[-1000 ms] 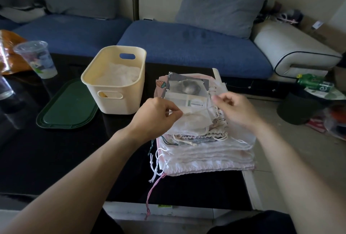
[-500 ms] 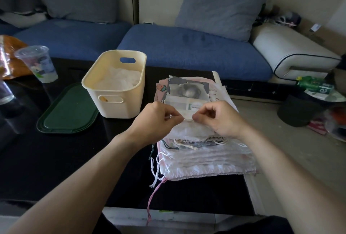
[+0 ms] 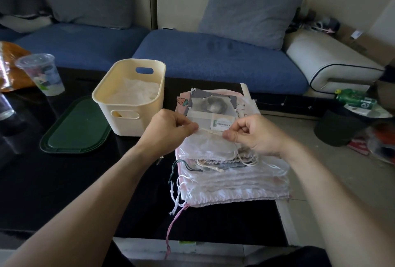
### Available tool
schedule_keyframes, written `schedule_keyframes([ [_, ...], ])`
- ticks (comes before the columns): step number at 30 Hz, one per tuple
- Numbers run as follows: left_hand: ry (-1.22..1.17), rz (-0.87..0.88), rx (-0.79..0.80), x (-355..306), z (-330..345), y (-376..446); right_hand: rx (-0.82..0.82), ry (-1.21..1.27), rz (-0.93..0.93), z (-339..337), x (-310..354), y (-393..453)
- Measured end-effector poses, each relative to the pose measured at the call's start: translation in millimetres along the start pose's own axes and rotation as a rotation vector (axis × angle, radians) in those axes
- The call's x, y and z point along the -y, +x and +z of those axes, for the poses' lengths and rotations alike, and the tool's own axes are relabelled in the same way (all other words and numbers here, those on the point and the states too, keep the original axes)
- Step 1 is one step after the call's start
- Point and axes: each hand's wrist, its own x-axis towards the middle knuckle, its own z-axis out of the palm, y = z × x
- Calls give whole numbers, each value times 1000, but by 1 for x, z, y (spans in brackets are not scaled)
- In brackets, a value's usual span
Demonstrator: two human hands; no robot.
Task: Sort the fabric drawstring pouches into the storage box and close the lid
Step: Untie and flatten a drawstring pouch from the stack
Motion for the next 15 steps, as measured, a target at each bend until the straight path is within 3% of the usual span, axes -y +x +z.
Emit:
schedule_keyframes([
  [4, 109, 73, 68, -1, 3, -8, 82, -174, 72, 4, -5, 1],
  [10, 199, 39, 160, -3, -3, -10, -65, -112, 78, 1, -17, -1],
  [12, 121, -30, 194, -8, -6, -10, -58, -95, 74, 0, -16, -1],
  [15, -210, -226, 419, -16, -9, -12, -6, -104, 70, 6, -9, 0],
])
